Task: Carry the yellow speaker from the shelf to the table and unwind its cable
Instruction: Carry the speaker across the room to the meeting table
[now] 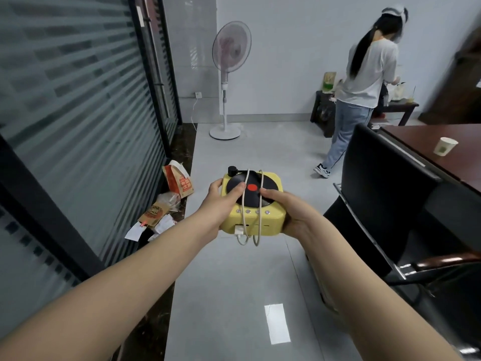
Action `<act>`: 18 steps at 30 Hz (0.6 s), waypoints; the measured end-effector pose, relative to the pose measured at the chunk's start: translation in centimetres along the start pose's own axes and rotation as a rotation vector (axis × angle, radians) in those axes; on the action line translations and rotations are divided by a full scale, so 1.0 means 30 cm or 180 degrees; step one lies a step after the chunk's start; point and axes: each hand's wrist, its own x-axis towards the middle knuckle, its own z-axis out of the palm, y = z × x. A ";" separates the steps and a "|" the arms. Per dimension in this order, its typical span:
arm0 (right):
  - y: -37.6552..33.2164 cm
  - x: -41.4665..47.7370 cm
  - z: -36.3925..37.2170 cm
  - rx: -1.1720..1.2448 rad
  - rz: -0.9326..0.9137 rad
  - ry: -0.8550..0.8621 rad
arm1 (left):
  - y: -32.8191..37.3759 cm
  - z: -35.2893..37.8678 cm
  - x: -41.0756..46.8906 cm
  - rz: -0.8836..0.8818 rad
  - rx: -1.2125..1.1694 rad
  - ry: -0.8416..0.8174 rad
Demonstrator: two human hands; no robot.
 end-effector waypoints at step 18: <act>-0.442 0.827 -0.029 0.0184 -0.0209 0.0415 | 0.342 0.075 0.949 0.0071 0.0043 -0.0581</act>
